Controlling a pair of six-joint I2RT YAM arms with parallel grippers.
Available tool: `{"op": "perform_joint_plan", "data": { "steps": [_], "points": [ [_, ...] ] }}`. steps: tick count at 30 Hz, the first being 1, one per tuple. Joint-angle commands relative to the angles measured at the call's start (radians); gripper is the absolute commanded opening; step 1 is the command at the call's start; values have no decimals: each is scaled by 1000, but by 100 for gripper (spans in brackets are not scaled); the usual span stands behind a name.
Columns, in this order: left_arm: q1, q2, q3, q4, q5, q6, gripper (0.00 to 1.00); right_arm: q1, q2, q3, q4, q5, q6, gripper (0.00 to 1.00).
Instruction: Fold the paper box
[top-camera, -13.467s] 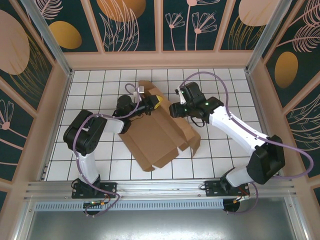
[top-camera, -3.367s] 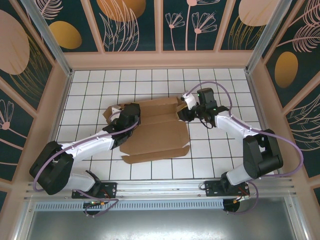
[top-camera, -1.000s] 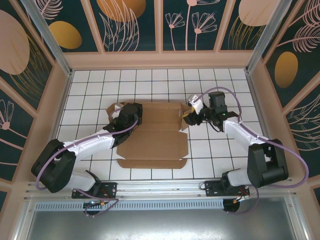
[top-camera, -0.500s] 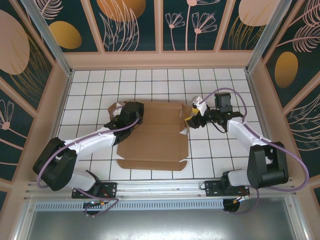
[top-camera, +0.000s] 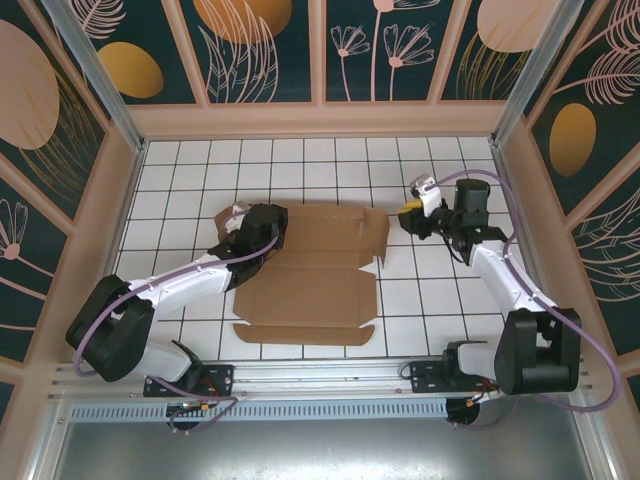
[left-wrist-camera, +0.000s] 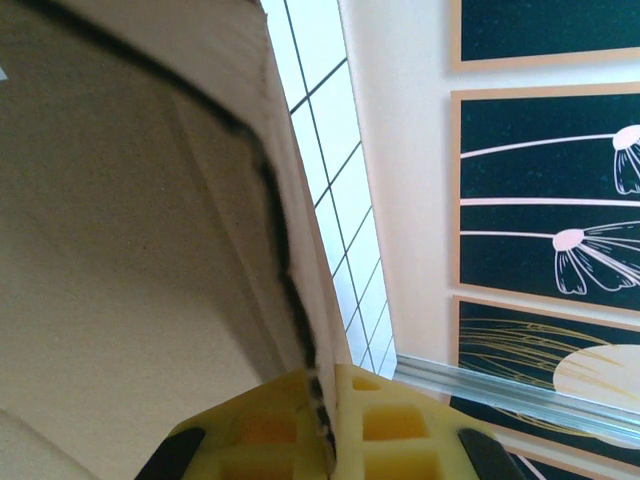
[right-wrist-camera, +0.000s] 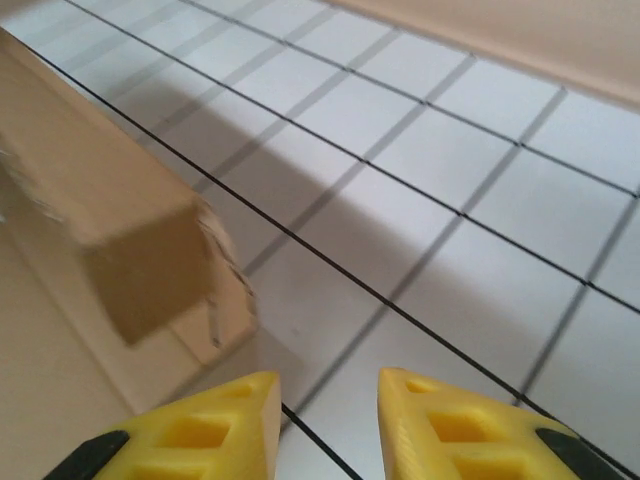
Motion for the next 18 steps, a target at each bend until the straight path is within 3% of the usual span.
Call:
{"op": "perform_joint_plan", "data": {
  "steps": [1, 9, 14, 18],
  "points": [
    [6, 6, -6, -18, -13, 45, 0, 19, 33, -31, -65, 137, -93, 31],
    [7, 11, -12, 21, 4, 82, 0, 164, 154, -10, -107, 146, -177, 35],
    [6, 7, -10, 24, 2, 106, 0, 181, 167, 15, -94, 44, -155, 35],
    [7, 6, -12, 26, 2, 110, 0, 201, 145, 9, -87, 41, -146, 36]
  ]
}}
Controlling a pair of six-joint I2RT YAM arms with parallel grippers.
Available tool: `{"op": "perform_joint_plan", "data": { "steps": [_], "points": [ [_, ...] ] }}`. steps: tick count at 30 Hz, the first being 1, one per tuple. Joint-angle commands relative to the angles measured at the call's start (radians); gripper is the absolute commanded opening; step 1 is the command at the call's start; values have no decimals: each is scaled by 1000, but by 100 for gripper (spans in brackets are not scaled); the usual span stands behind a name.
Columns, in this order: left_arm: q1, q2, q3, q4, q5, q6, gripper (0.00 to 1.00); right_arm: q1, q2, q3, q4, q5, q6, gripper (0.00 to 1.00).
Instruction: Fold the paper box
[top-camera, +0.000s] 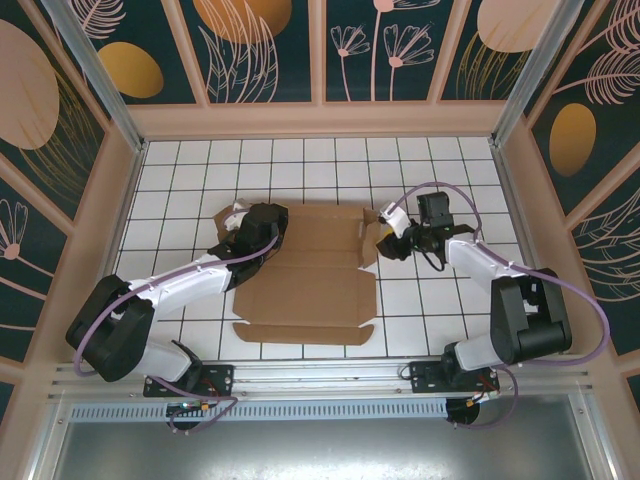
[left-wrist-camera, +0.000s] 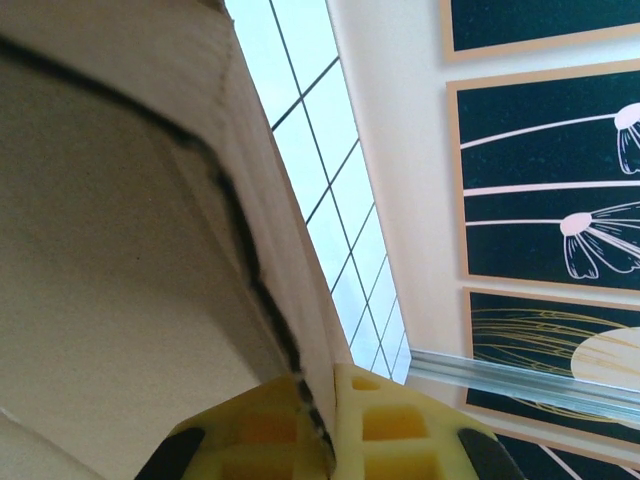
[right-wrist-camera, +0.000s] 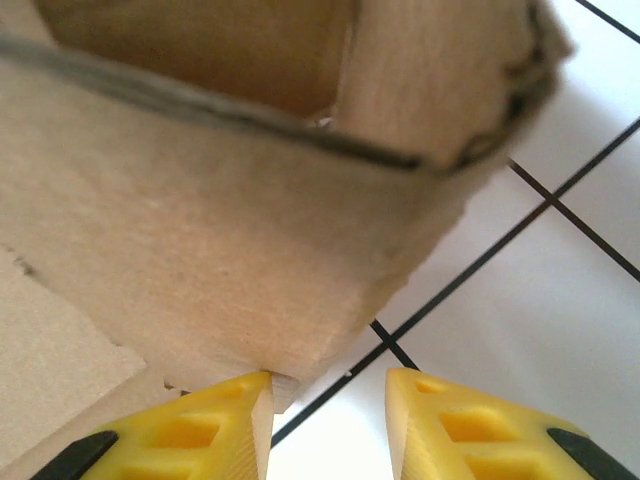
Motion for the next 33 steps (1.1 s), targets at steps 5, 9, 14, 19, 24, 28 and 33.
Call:
{"op": "perform_joint_plan", "data": {
  "steps": [5, 9, 14, 19, 24, 28, 33],
  "points": [
    [4, 7, -18, 30, 7, 44, 0, 36, -49, 16, 19, -52, 21, 40],
    [4, 9, -20, 32, 17, 47, 0, 54, -70, 1, 59, -55, 52, 44],
    [4, 4, -26, 31, 18, 50, 0, 63, -77, -25, 161, -54, 123, 48],
    [4, -3, -34, 42, 27, 56, 0, 106, -31, -7, 215, -26, 153, 52],
    [4, -16, -67, 90, 39, 64, 0, 155, 4, -12, 264, 108, 178, 53],
    [4, -36, -107, 142, 52, 63, 0, 199, 15, -43, 316, 301, 181, 53],
    [3, -42, -123, 159, 67, 58, 0, 236, 14, -93, 412, 384, 242, 59]
  ]
}}
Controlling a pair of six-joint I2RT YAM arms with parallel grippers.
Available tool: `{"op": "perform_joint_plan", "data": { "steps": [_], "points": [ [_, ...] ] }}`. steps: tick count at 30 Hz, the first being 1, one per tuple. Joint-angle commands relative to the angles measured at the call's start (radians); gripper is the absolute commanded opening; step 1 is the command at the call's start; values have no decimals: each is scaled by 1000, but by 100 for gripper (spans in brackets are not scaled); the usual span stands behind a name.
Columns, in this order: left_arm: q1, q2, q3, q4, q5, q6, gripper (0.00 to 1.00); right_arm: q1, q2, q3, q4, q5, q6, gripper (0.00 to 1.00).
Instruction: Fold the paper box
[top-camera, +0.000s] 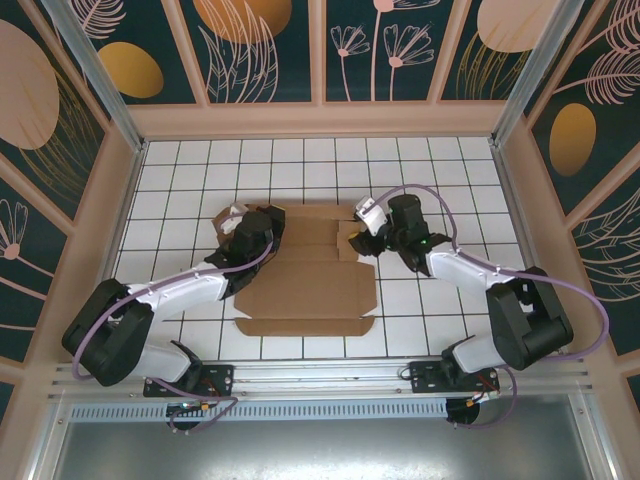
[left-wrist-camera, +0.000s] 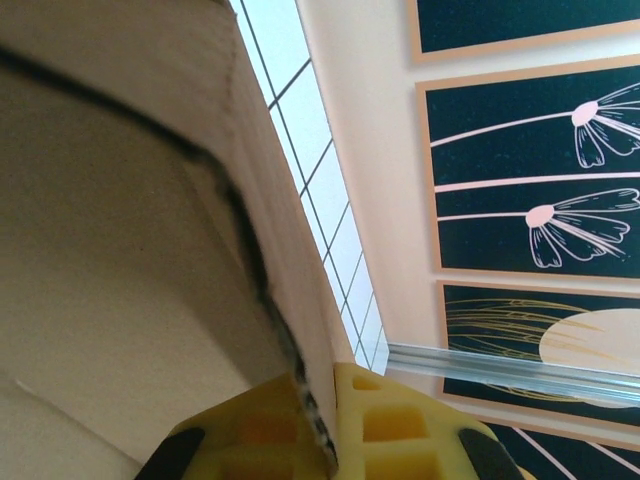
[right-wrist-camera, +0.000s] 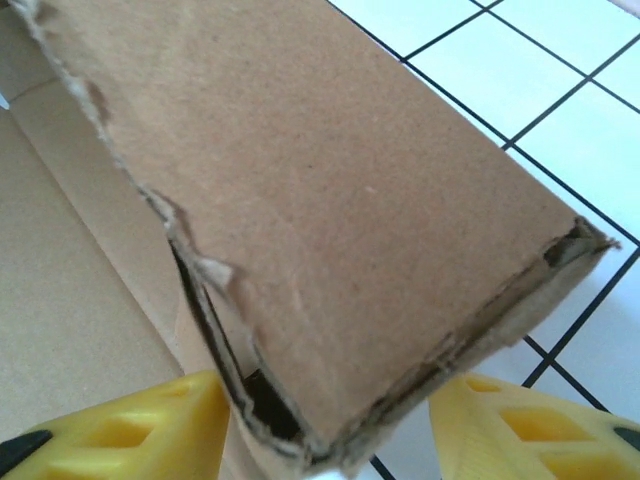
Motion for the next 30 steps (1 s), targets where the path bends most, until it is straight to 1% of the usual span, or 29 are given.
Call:
{"op": "perform_joint_plan", "data": {
  "steps": [1, 6, 7, 12, 15, 19, 24, 25, 30],
  "points": [
    [-2, -12, -25, 4, 59, 25, 0, 9, 22, -46, 101, 149, 61, 60],
    [-2, -23, -32, -9, 64, 25, 0, 11, 37, -68, 182, 181, 85, 62],
    [-2, -30, -33, -17, 62, 25, 0, 11, 41, -73, 200, 183, 91, 65],
    [-2, -46, -22, -53, 49, 30, 0, 11, 62, -78, 246, 155, 104, 69],
    [-2, -49, -12, -80, 52, 26, 0, 13, 61, -83, 258, 111, 84, 70],
    [-3, -49, -9, -95, 50, 19, 0, 6, 40, -98, 278, 7, 72, 70],
    [-2, -47, 2, -112, 48, 14, 0, 9, 51, -88, 272, -49, 96, 71],
    [-2, -47, 4, -114, 46, 13, 0, 13, 64, -76, 260, -47, 97, 74],
    [-2, -40, 15, -124, 51, -2, 0, 23, 108, -45, 281, 21, 148, 74]
  ]
}}
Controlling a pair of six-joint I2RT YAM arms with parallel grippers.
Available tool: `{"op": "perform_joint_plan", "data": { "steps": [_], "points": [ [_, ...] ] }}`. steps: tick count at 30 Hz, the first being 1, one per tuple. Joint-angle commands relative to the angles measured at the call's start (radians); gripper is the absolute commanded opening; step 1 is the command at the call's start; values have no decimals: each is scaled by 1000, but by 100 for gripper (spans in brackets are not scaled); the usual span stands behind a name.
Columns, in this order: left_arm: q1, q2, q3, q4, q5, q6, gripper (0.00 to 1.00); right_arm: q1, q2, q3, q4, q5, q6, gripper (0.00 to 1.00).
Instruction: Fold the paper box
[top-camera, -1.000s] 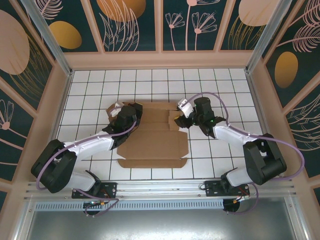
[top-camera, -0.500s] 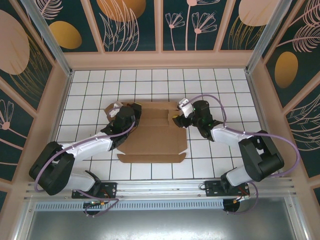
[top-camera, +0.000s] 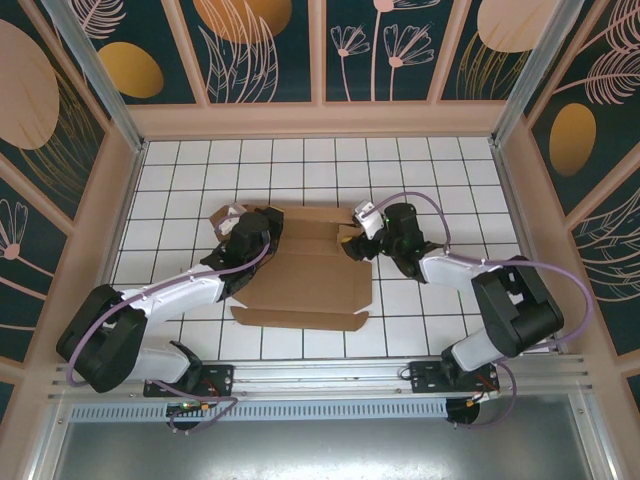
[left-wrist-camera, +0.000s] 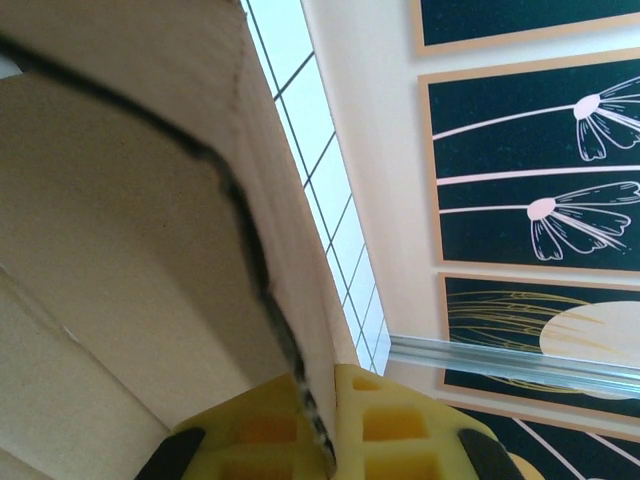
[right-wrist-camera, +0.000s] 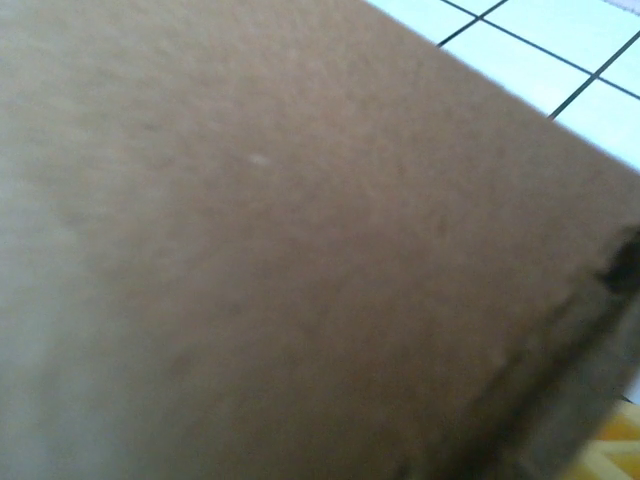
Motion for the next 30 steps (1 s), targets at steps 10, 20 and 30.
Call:
{"op": "perform_joint_plan", "data": {
  "steps": [10, 20, 30],
  "points": [
    [-7, 2, 52, -122, 26, -19, 0, 9, 71, 29, 124, 131, 144, 52],
    [-8, 27, 94, -167, 16, -46, 0, 49, 97, 78, 10, 329, 201, 37],
    [-7, 26, 111, -189, 13, -68, 0, 129, 185, 210, -210, 732, 378, 9]
  ]
}}
